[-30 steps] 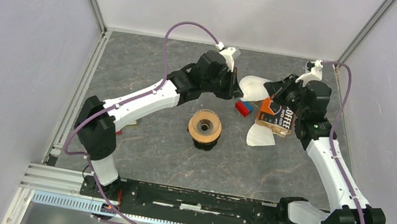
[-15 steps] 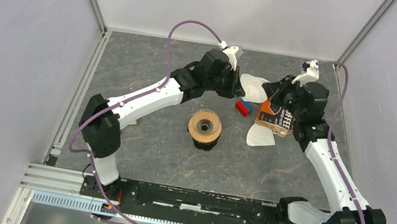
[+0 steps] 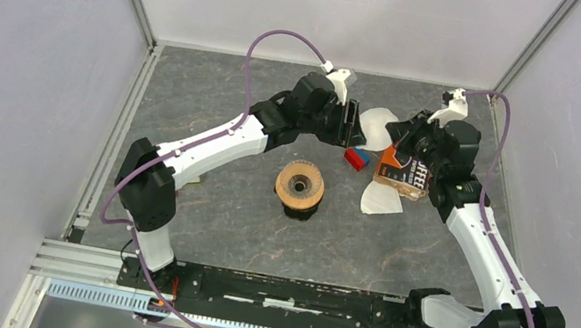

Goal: Place the coffee filter in the dripper

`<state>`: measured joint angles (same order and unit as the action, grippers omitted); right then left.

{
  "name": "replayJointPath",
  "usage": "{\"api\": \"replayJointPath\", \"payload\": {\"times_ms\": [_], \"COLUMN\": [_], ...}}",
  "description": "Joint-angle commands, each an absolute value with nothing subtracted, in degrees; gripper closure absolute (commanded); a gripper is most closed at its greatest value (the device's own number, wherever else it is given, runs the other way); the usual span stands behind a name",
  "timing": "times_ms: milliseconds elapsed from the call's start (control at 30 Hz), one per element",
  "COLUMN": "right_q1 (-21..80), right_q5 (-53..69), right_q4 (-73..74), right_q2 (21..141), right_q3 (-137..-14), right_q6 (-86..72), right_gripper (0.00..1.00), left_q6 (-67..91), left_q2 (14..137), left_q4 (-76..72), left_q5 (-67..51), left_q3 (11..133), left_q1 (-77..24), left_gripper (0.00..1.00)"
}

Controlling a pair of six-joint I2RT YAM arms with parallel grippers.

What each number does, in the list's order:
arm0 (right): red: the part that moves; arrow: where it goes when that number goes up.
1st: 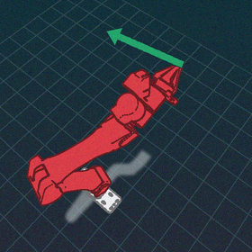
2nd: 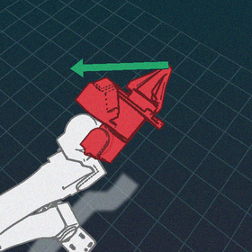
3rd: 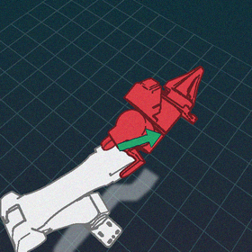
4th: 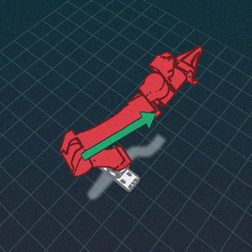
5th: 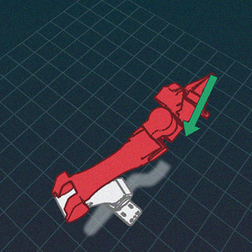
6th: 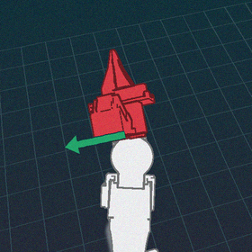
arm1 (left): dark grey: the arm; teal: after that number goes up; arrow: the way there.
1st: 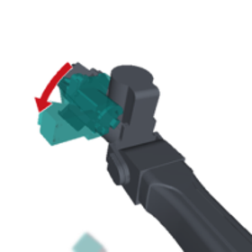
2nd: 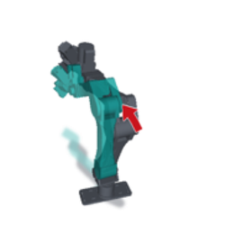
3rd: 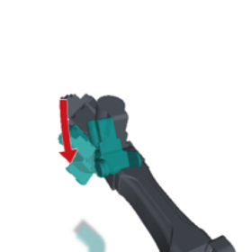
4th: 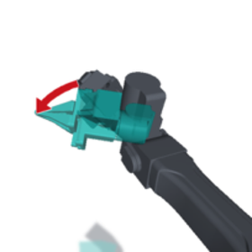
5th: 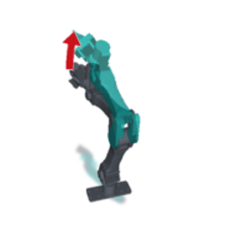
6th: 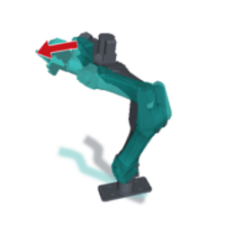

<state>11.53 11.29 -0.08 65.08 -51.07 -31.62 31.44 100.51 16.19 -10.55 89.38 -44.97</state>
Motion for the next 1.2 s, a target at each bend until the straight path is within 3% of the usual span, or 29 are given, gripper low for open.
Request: {"api": "replayJointPath", "payload": {"times_ms": [0,133,700,833,933,1067,1167], "right_q1": [11.69,11.64,11.60,11.55,11.60,11.58,11.69], "right_q5": [10.89,10.91,12.89,13.06,13.12,13.03,13.22], "right_q4": [-1.00,-0.88,-2.02,-2.02,-2.17,-2.42,-2.64], "right_q2": [63.63,63.57,63.72,63.70,63.56,63.41,63.41], "right_q3": [-52.64,-52.69,-51.85,-51.79,-51.64,-51.42,-51.68], "right_q6": [-31.61,-31.50,-32.84,-32.79,-32.57,-31.49,-30.50], "right_gripper": [1.00,1.00,1.00,1.00,1.00,1.00,0.89], "left_q6": [28.11,28.52,29.28,28.85,28.07,27.20,27.14], "left_q2": [98.61,99.90,103.57,103.80,103.64,103.10,102.70], "left_q4": [14.68,15.99,17.75,17.93,18.08,19.36,20.67], "left_q5": [-8.95,-8.33,-10.24,-10.36,-10.39,-10.04,-9.51], "left_q3": [90.34,92.14,95.63,95.96,96.24,97.06,97.53], "left_q1": [-44.73,-44.71,-44.82,-44.78,-44.73,-44.74,-44.82], "left_gripper": [0.38,0.38,0.66,0.80,0.98,0.98,0.98]}}
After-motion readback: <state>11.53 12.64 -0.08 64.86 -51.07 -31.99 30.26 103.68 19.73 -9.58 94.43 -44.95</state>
